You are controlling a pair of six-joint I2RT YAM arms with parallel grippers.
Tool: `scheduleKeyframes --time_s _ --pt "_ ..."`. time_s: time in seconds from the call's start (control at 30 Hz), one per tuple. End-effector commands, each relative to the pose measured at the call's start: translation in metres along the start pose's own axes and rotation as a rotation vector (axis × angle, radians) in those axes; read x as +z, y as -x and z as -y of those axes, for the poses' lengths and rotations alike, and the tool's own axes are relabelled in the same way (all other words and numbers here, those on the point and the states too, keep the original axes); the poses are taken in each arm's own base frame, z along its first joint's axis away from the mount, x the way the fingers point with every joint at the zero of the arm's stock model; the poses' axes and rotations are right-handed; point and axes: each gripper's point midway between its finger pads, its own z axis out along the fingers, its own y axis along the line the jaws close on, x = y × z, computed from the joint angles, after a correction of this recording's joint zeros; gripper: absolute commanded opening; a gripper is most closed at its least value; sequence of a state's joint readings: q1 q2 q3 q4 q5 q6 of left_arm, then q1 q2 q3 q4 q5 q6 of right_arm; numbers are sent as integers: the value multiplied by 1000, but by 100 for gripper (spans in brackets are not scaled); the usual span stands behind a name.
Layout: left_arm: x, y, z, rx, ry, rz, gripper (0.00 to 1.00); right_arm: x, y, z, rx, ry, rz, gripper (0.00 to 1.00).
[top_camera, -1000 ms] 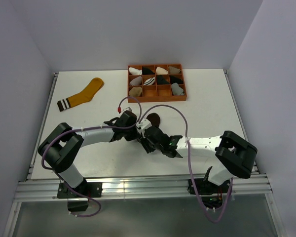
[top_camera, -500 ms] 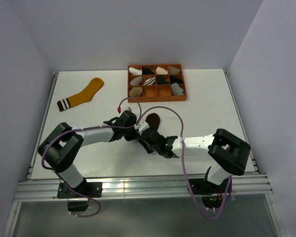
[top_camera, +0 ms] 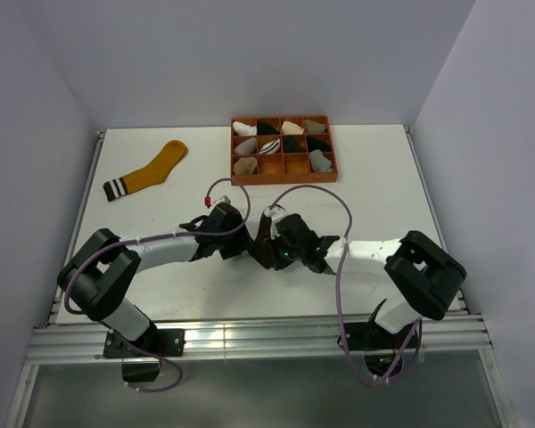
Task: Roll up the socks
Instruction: Roll the sock at the center of the board.
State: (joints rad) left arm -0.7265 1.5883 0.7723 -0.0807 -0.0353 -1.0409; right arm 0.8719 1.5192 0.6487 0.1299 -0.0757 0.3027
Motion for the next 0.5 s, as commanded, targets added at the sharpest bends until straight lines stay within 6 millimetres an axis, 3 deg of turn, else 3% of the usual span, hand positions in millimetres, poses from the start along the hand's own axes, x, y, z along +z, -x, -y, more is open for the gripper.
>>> scheduleKeyframes --time_s 0.0,0.2,0.33,0.47 --pt "-12 13 -4 -42 5 63 61 -10 -6 -8 188 201 -59 0" --pt "-32 27 -2 -103 -52 151 69 -11 9 -17 393 432 -98 0" --pt "-42 27 0 -107 -97 169 70 -10 19 0 535 507 -113 0" --pt "-38 19 4 -119 -147 146 69 -6 22 10 632 556 -144 0"
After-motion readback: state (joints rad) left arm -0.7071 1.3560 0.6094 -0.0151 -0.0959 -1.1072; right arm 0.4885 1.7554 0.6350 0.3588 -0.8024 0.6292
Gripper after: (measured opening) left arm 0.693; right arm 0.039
